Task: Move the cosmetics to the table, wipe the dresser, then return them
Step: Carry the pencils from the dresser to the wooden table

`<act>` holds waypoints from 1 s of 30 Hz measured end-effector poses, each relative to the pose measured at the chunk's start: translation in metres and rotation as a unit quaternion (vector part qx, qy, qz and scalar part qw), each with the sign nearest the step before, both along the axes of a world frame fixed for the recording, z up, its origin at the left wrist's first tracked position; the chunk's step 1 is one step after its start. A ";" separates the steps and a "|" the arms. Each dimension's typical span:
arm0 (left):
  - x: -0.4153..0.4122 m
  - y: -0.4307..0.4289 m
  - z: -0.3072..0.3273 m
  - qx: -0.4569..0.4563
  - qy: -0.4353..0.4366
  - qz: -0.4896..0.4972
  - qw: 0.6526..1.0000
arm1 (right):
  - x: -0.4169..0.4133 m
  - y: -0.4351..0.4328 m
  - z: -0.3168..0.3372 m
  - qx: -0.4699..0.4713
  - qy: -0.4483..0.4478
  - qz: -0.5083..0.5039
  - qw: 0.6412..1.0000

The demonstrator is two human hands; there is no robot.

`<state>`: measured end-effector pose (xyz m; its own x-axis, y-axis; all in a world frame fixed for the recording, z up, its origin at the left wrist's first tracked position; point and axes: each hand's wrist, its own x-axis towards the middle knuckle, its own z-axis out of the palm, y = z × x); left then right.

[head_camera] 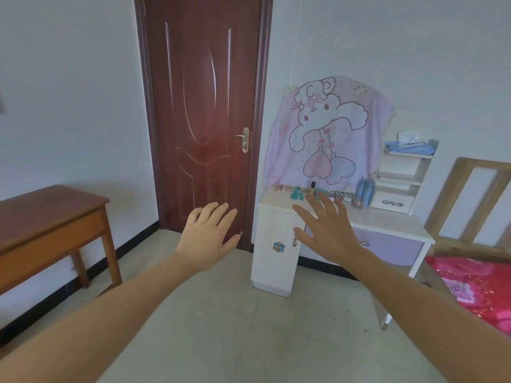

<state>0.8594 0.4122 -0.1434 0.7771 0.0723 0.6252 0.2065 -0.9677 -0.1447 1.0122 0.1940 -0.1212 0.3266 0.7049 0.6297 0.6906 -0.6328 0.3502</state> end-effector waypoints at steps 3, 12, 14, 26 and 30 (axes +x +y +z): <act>0.052 0.034 0.006 -0.013 -0.015 -0.013 1.000 | 0.041 0.028 0.005 -0.014 -0.005 -0.010 1.000; 0.199 0.082 -0.023 -0.092 -0.001 -0.080 0.993 | 0.165 0.065 -0.037 0.021 0.048 -0.050 0.997; 0.225 0.090 -0.030 -0.108 0.019 -0.087 0.990 | 0.195 0.067 -0.048 0.033 0.084 -0.061 0.994; 0.407 0.148 -0.060 -0.308 0.008 -0.029 0.951 | 0.388 0.143 -0.090 0.058 0.132 -0.014 0.989; 0.454 0.181 -0.074 -0.330 0.003 0.017 0.944 | 0.442 0.187 -0.097 0.045 0.176 -0.008 0.983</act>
